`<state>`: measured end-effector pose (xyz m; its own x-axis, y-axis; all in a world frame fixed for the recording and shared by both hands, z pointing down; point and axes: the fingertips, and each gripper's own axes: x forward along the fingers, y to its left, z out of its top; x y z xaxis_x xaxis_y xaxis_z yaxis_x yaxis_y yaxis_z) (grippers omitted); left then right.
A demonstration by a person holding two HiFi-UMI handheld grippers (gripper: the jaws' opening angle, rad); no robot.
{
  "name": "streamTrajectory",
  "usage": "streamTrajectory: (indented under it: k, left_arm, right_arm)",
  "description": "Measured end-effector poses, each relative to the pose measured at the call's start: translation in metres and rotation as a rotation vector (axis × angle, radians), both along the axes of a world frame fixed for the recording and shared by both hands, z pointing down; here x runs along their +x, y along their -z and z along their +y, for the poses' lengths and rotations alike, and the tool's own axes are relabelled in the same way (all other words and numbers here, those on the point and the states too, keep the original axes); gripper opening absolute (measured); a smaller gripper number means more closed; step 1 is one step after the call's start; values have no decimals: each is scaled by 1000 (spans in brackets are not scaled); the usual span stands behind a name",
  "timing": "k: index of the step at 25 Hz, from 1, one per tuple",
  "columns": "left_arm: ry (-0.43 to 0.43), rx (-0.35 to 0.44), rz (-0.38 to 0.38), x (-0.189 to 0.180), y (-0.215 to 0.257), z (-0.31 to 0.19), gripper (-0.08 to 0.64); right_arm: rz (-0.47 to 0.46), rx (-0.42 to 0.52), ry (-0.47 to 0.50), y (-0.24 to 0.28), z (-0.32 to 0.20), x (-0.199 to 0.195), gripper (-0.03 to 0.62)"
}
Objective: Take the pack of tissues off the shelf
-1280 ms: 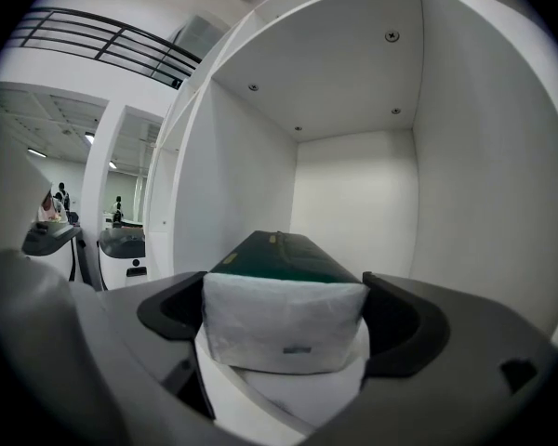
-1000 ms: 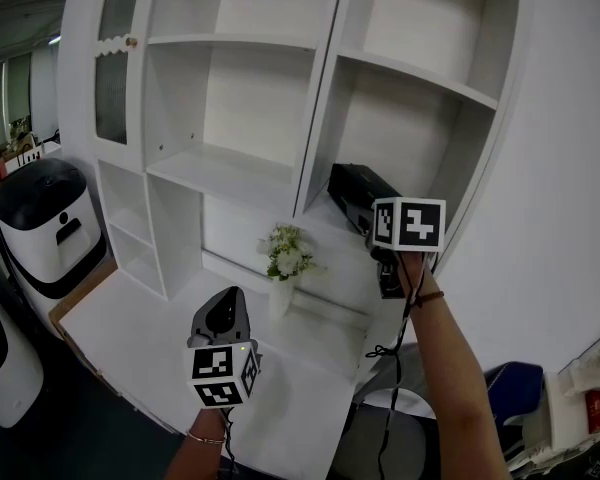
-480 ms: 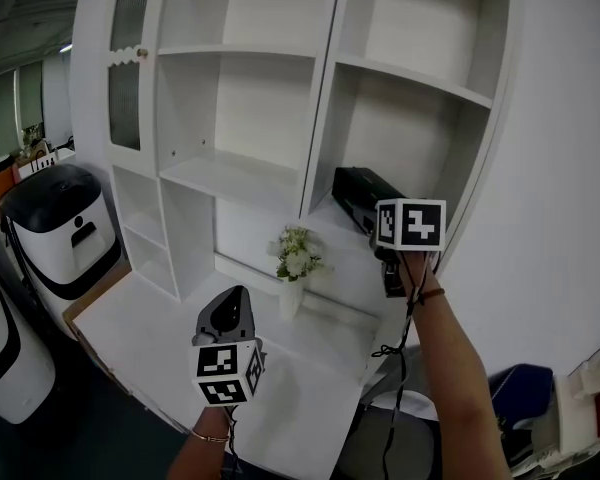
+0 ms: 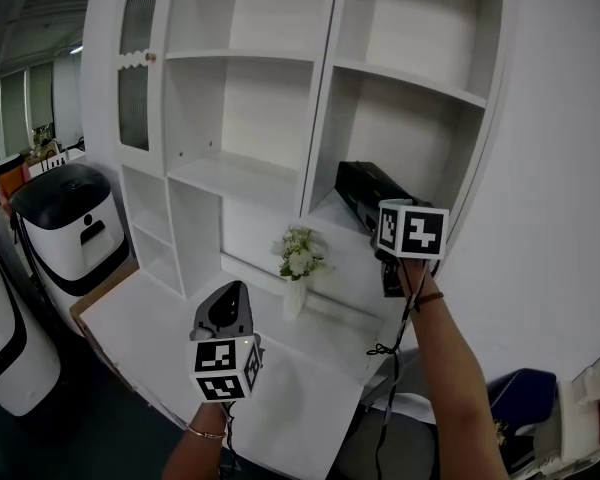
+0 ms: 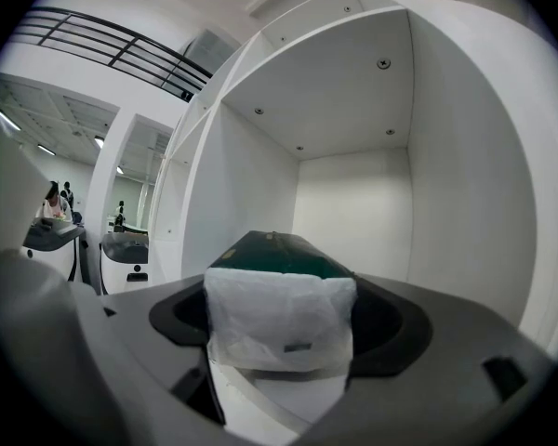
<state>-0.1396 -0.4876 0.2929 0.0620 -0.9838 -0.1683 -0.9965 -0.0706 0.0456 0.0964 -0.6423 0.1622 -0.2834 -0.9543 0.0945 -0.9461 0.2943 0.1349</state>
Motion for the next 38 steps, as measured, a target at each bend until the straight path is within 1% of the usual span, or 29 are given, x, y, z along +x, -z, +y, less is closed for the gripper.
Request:
streamTrajectory:
  k: [5,10,18,22,26,31,38]
  left_arm:
    - [20,12,-14,2,8,6,17]
    - [21,26,-41,11,17,15,17]
    - [29,37,-47,23,24,33,17]
    - [45,37,-47,24,23,43,17]
    - [72,36,-38,18,21,54,17]
    - [115,33,-28,7,19,68,17]
    - [181,15,-27,-14,12,84,17]
  right_arm:
    - [-24,39,14,13,12,3,414]
    - [-52,76,21,23,28,9,414]
    - [-95,95,50,24,51,9,414]
    - [-104,124,77,25,66,3,414]
    - [-100,148,124,23,82,-9,414]
    - [-117,162,184,15,103,-27,414]
    - [-130,168,254,-7,126,-52,414]
